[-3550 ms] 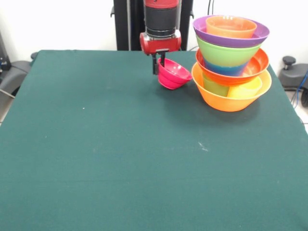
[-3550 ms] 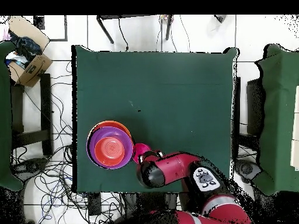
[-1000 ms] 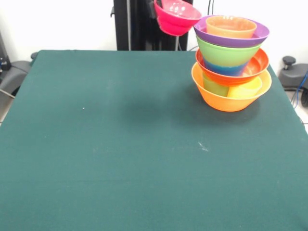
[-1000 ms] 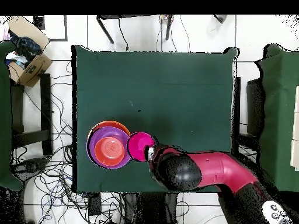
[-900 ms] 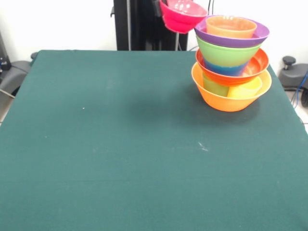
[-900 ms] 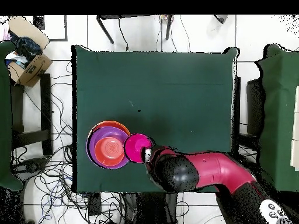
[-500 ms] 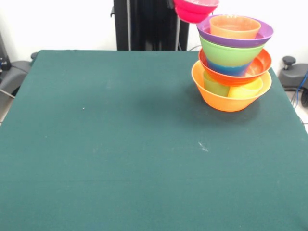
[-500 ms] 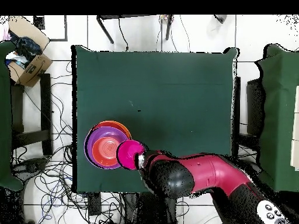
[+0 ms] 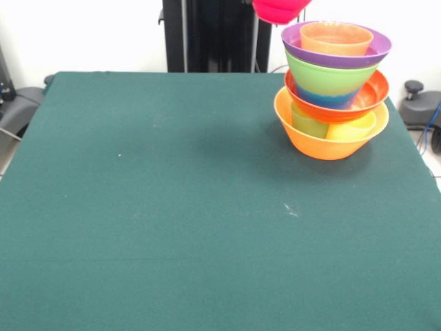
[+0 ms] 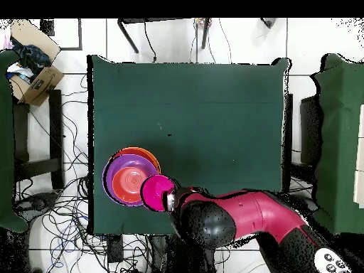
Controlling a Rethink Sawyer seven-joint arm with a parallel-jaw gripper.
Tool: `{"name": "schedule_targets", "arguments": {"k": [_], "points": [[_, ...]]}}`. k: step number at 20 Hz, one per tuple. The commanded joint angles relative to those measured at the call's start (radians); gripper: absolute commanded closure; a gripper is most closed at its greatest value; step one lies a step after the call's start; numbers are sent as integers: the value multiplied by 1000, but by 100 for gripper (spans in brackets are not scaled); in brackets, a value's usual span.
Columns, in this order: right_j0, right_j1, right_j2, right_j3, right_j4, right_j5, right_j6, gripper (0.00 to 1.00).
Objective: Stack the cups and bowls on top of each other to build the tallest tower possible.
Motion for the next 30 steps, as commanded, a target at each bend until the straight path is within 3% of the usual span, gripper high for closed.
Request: {"name": "schedule_targets", "arguments": {"k": [1,13,30], "points": [[-10,5,93,53,32,146,-94,100],[-6,-66,238,85,135,141,1,100],[142,-89,87,63,75,66,78,100]]}}
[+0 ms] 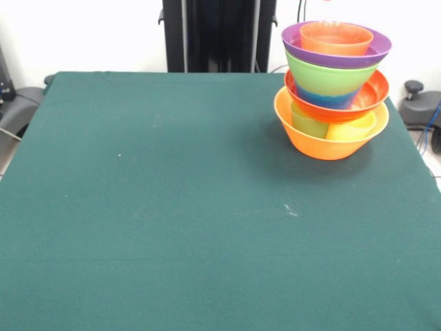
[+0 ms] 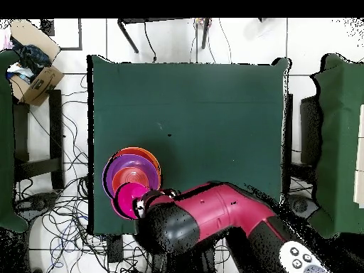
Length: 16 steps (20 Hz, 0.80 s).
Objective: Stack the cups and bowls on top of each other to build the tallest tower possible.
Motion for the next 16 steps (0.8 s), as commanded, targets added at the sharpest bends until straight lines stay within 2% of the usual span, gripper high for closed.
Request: {"name": "schedule_targets", "arguments": {"k": [1,16], "points": [[82,10,-87,49,-39,-6,79,100],[175,29,-242,18,-120,-53,79,100]]}}
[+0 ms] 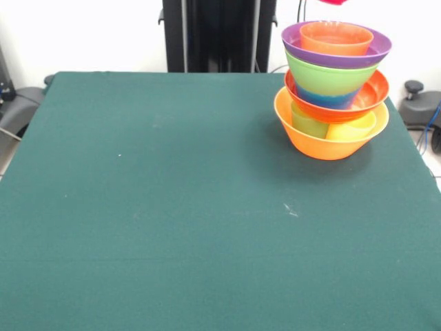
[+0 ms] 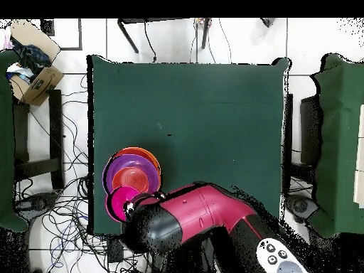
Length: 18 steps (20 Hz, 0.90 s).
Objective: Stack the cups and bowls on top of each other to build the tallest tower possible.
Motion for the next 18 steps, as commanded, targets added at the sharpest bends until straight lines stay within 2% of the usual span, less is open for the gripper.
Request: {"name": "schedule_targets", "arguments": {"k": [1,10,18], "points": [[58,32,-133,15,-107,-54,77,100],[98,50,-198,-5,-139,-67,79,100],[220,75,-306,-35,-168,-112,135,100]]}}
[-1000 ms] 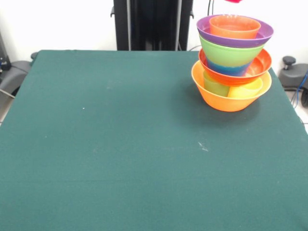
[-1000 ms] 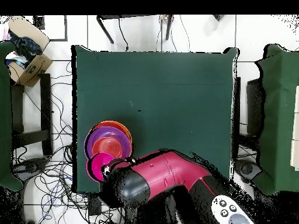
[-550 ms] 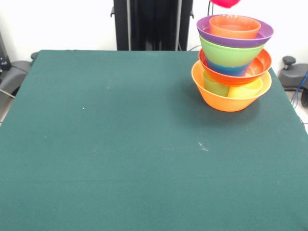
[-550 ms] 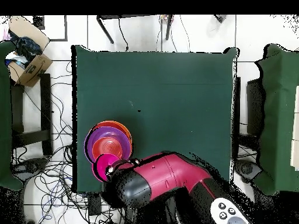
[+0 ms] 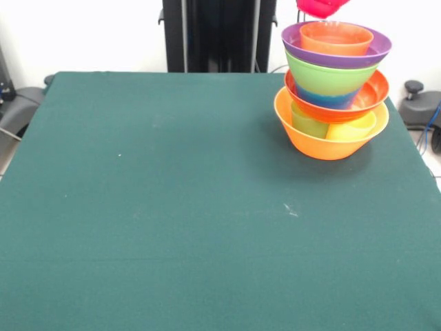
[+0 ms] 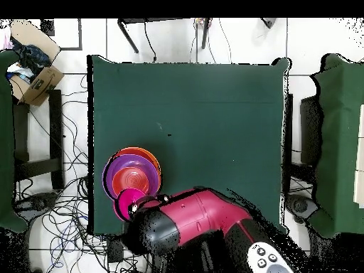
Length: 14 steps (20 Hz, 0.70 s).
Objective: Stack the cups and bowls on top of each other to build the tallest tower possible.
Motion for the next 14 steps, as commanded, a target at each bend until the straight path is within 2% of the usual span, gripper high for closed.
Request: {"name": "schedule_targets", "arguments": {"k": [1,8,14], "points": [[127,68,-138,-36,-88,-84,140,100],[199,65,-200,-34,-76,-111,147,100],[230,67,-240,-42,-74,-132,137,100]]}}
